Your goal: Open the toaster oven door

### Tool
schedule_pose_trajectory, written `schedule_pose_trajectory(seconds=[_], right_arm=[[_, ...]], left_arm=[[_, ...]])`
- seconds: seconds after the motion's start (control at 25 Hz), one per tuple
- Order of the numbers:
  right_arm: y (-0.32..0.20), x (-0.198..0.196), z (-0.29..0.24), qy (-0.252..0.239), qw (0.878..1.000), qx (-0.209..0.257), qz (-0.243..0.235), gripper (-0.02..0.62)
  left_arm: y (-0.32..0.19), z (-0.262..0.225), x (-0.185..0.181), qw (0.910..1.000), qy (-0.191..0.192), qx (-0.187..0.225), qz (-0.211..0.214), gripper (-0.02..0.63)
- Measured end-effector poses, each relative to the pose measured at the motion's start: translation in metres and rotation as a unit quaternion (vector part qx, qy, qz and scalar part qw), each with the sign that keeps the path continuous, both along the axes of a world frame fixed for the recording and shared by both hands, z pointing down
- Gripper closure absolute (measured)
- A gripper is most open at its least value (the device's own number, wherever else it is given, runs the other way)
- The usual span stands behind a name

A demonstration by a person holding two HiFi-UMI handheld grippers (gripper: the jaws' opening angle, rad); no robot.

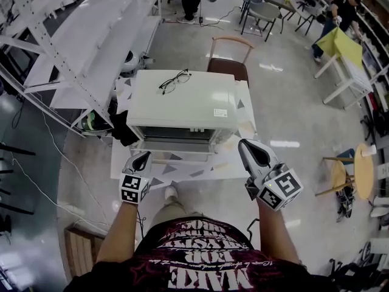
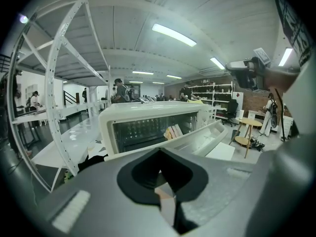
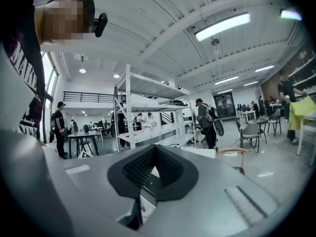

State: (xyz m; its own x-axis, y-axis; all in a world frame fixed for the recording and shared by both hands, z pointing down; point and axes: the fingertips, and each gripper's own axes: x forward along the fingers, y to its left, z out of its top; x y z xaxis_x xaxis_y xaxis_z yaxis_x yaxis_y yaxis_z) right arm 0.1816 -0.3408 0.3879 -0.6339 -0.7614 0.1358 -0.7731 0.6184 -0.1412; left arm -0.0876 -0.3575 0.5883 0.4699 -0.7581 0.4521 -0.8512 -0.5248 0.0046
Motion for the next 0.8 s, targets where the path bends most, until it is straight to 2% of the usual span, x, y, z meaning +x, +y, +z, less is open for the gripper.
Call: schedule_pose_trajectory(seconds=[0.28,0.52,0.8], right_arm=[[0.012,-0.003,0.002,0.008,1.000,-0.004,-0.009,0.569],[0.020,-0.010,0.002,0.013,1.000,-0.006,-0.015,0.569],[0.028,-0.017,0.005,0.015,1.000,-0.009,-0.022,0.569]], left_arm=[[0.021,0.015,0.001,1.0000,-0.001,0.007,0.002,0.606],[0.038,0.031,0.003,0.9997,0.009,-0.024,0.007,0.606],[0.052,0.044,0.005,0.9994,0.012,-0.027,0.020,0.606]])
